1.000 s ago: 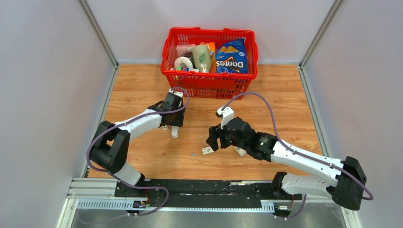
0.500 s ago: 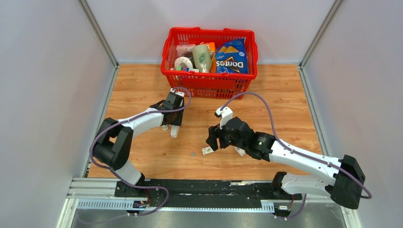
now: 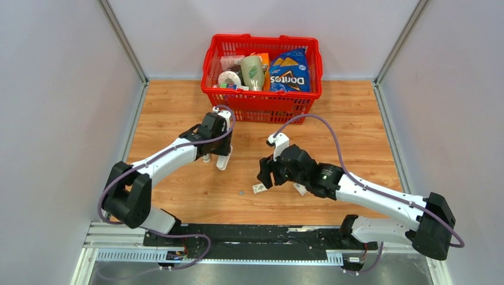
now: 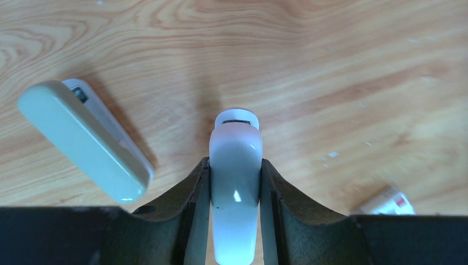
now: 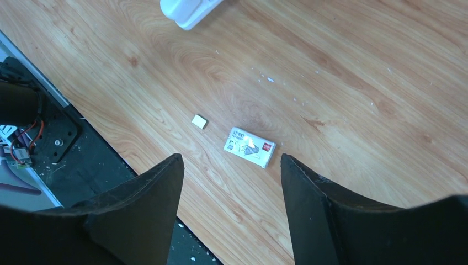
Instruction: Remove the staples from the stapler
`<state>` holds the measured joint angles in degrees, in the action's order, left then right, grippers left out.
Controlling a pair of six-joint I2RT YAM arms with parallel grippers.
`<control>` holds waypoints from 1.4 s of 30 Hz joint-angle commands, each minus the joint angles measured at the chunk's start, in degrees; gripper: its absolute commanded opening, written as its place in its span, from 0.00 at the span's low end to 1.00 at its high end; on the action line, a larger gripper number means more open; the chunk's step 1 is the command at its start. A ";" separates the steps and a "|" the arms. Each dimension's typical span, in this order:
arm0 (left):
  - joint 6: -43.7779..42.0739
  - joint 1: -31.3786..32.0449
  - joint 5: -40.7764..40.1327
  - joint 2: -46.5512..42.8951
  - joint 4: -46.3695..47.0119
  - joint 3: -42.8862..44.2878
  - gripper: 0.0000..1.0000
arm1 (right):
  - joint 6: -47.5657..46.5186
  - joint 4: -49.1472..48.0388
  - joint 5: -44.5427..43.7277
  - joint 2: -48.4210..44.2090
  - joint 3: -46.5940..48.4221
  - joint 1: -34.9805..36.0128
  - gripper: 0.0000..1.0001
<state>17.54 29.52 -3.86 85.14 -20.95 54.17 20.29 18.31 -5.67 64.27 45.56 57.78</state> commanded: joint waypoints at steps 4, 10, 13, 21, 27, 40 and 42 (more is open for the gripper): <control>-1.37 1.15 14.73 -9.02 -3.74 2.69 0.00 | -2.98 3.49 3.03 -4.15 4.80 -0.12 0.68; -2.33 1.33 27.83 -13.24 -5.15 2.87 0.00 | -6.75 8.05 10.05 -6.17 8.92 -0.03 0.68; -3.74 1.86 35.56 -15.26 -5.33 2.61 0.00 | -7.81 11.04 11.90 -6.26 11.47 -0.03 0.67; -4.88 3.97 46.91 -20.63 -5.42 1.20 0.00 | -9.31 11.31 20.87 -6.53 14.38 -0.12 0.59; -5.41 5.98 54.65 -22.21 -4.72 0.76 0.00 | -10.36 11.40 25.00 -7.05 16.57 -0.03 0.50; -5.41 9.42 62.13 -25.99 -2.17 -0.12 0.00 | -12.12 11.32 28.17 -10.48 16.67 -0.04 0.52; -5.41 9.68 62.39 -26.52 -2.17 -0.12 0.00 | -12.21 11.14 28.35 -10.39 16.58 -0.04 0.52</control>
<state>13.30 38.39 54.39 61.10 -26.74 54.04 9.52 30.24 21.32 54.76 60.40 57.78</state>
